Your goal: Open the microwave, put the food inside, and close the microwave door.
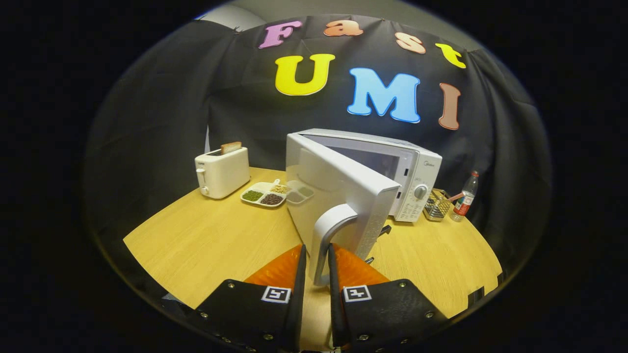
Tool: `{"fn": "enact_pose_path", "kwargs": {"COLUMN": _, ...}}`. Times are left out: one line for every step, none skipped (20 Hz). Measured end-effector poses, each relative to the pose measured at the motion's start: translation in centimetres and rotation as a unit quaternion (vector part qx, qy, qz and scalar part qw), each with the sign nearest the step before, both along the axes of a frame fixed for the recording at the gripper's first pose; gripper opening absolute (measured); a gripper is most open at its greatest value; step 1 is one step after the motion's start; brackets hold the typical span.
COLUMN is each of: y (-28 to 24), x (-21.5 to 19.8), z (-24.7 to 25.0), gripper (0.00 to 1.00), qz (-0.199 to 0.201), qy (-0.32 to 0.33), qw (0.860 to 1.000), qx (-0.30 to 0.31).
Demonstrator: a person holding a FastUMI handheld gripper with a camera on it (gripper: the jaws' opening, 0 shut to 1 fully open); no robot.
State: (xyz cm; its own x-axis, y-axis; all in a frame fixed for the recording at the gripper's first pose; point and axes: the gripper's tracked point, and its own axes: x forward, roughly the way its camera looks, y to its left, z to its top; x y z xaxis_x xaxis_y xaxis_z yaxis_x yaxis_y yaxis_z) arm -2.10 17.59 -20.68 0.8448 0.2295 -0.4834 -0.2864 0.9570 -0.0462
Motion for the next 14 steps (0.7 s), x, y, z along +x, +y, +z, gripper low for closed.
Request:
{"fn": "enact_pose_path", "kwargs": {"y": 0.8, "x": -0.5, "z": 0.0, "gripper": 0.25, "qz": 0.008, "qy": -0.002, "qw": 1.000, "qx": -0.004}}
{"fn": "enact_pose_path", "kwargs": {"y": 1.6, "x": -0.9, "z": 0.2, "gripper": 0.25, "qz": 0.015, "qy": -0.003, "qw": 1.000, "qx": -0.009}}
{"fn": "enact_pose_path", "kwargs": {"y": 2.3, "x": -1.4, "z": 0.2, "gripper": 0.25, "qz": 0.022, "qy": -0.006, "qw": 1.000, "qx": -0.013}}
{"fn": "enact_pose_path", "kwargs": {"y": 3.1, "x": -1.7, "z": 0.3, "gripper": 0.25, "qz": 0.029, "qy": -0.006, "qw": 0.999, "qx": -0.016}}
{"fn": "enact_pose_path", "kwargs": {"y": 4.0, "x": -2.1, "z": 0.3, "gripper": 0.25, "qz": 0.038, "qy": -0.007, "qw": 0.999, "qx": -0.017}}
{"fn": "enact_pose_path", "kwargs": {"y": 5.0, "x": -2.5, "z": 0.4, "gripper": 0.25, "qz": 0.047, "qy": -0.008, "qw": 0.999, "qx": -0.019}}
{"fn": "enact_pose_path", "kwargs": {"y": 5.7, "x": -2.9, "z": 0.5, "gripper": 0.25, "qz": 0.059, "qy": -0.011, "qw": 0.998, "qx": -0.024}}
{"fn": "enact_pose_path", "kwargs": {"y": 6.5, "x": -3.2, "z": 0.7, "gripper": 0.25, "qz": 0.070, "qy": -0.017, "qw": 0.997, "qx": -0.030}}
{"fn": "enact_pose_path", "kwargs": {"y": 7.2, "x": -3.5, "z": 0.6, "gripper": 0.25, "qz": 0.083, "qy": -0.022, "qw": 0.996, "qx": -0.035}}
{"fn": "enact_pose_path", "kwargs": {"y": 8.1, "x": -3.8, "z": 0.7, "gripper": 0.25, "qz": 0.097, "qy": -0.023, "qw": 0.994, "qx": -0.037}}
{"fn": "enact_pose_path", "kwargs": {"y": 9.0, "x": -4.2, "z": 0.6, "gripper": 0.25, "qz": 0.112, "qy": -0.023, "qw": 0.993, "qx": -0.034}}
{"fn": "enact_pose_path", "kwargs": {"y": 10.1, "x": -4.7, "z": 0.6, "gripper": 0.25, "qz": 0.129, "qy": -0.021, "qw": 0.991, "qx": -0.026}}
{"fn": "enact_pose_path", "kwargs": {"y": 10.9, "x": -5.2, "z": 0.6, "gripper": 0.25, "qz": 0.144, "qy": -0.019, "qw": 0.989, "qx": -0.020}}
{"fn": "enact_pose_path", "kwargs": {"y": 11.4, "x": -5.7, "z": 1.0, "gripper": 0.25, "qz": 0.156, "qy": -0.020, "qw": 0.988, "qx": -0.015}}
